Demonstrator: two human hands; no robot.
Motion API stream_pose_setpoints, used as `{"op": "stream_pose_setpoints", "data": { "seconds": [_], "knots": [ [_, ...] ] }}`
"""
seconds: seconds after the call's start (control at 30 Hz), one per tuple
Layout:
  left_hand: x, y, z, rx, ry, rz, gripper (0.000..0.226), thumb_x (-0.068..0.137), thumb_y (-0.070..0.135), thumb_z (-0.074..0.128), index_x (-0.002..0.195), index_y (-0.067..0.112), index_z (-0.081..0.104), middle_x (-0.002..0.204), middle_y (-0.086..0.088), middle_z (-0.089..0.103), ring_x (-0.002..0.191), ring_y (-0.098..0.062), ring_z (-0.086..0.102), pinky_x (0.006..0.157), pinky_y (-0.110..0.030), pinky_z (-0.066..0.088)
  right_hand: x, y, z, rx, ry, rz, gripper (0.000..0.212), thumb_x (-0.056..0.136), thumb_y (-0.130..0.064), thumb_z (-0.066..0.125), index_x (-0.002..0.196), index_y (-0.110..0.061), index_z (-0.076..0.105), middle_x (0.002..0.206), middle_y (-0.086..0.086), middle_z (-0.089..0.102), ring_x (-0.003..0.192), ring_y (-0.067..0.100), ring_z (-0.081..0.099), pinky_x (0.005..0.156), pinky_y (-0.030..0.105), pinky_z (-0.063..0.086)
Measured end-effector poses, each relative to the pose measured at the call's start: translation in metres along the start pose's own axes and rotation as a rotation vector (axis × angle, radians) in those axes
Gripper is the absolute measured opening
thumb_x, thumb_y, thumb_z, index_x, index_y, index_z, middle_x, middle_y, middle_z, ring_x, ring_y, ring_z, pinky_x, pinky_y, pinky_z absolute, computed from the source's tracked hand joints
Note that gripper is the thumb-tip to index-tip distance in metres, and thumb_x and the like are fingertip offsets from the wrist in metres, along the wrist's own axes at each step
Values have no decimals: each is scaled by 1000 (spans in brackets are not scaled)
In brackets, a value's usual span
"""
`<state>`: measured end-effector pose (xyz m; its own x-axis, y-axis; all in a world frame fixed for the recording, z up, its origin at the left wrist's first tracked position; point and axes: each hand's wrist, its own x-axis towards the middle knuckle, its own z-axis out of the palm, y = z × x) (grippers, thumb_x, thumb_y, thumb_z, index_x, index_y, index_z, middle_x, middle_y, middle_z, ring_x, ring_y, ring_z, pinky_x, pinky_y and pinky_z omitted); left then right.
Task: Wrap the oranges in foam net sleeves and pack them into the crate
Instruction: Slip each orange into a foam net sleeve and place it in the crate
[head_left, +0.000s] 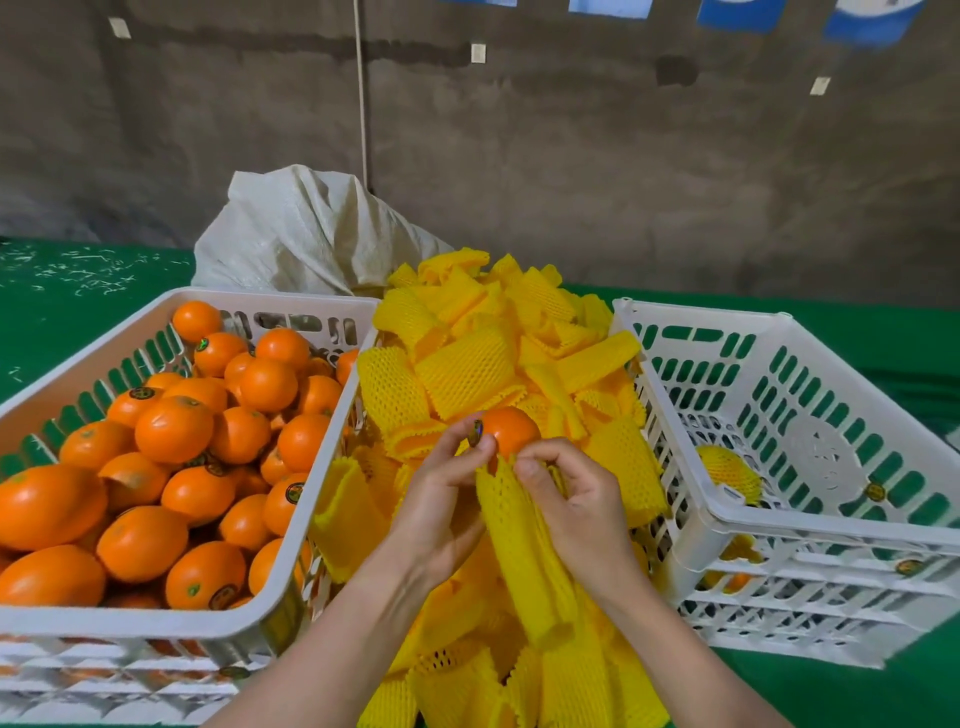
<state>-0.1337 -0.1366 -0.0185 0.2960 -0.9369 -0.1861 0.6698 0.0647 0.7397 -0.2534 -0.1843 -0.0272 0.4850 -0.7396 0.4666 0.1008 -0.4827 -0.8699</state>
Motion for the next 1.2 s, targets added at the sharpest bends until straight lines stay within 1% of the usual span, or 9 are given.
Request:
{"op": "stream_pose_setpoints", "data": {
  "seconds": [0.13,0.4,0.57,0.63,0.73,0.87,1.0,1.1,1.2],
  "knots": [
    [-1,0,1,15,-81,22,56,67,9,63,122,14,55,103,-12,66,85,-24,61,65,-30,52,3,1,-5,-88,209,-59,6,85,-30,56,82,-30,62,79,-18,64,72,-3,57,64,9,41],
    [-4,9,8,25,-200,36,44,76,12,55,120,14,59,105,-13,71,87,-22,69,70,-30,56,9,-10,3,-170,295,-132,8,90,-23,52,84,-28,55,78,-17,59,69,-5,52,62,7,38],
    [-5,21,7,243,-186,74,35,97,35,40,126,24,55,121,-10,65,112,-22,62,99,-40,47,14,-23,20,-191,365,-138,8,90,-29,50,83,-29,52,69,-2,53,60,11,47,55,21,36],
    [-8,28,6,329,-274,77,53,82,53,45,128,29,52,117,2,68,107,-11,64,88,-30,53,17,-26,23,-208,399,-110,10,91,-27,49,81,-27,51,68,-1,51,60,8,45,56,19,35],
    [-7,35,3,478,-380,128,58,75,38,59,131,29,47,99,20,71,92,2,66,70,-16,53,22,-26,21,-208,437,-42,14,93,-19,49,80,-23,50,71,-7,50,65,-2,47,60,13,36],
    [-3,32,8,433,-326,131,58,78,36,54,133,19,48,113,-11,64,101,-25,60,82,-36,48,22,-26,21,-227,442,-29,19,91,-29,46,81,-14,51,68,-3,48,62,3,44,56,20,34],
    [9,28,15,516,-264,185,59,76,55,44,124,22,52,99,16,71,92,1,65,76,-17,52,26,-20,20,-322,429,-111,19,93,-34,48,81,-20,49,60,-7,43,55,6,42,50,23,30],
    [21,27,19,517,-136,140,67,72,63,45,121,19,58,113,-2,68,107,-18,63,92,-34,50,33,-14,19,-346,415,-119,14,91,-32,48,80,-24,47,55,-9,43,48,2,41,46,19,28],
    [33,31,20,464,-80,18,56,71,60,48,101,18,69,102,-5,73,97,-20,69,88,-37,52,43,-4,8,-293,417,-88,19,92,-34,49,78,-20,49,58,-8,44,53,3,42,49,19,30]
  ]
}}
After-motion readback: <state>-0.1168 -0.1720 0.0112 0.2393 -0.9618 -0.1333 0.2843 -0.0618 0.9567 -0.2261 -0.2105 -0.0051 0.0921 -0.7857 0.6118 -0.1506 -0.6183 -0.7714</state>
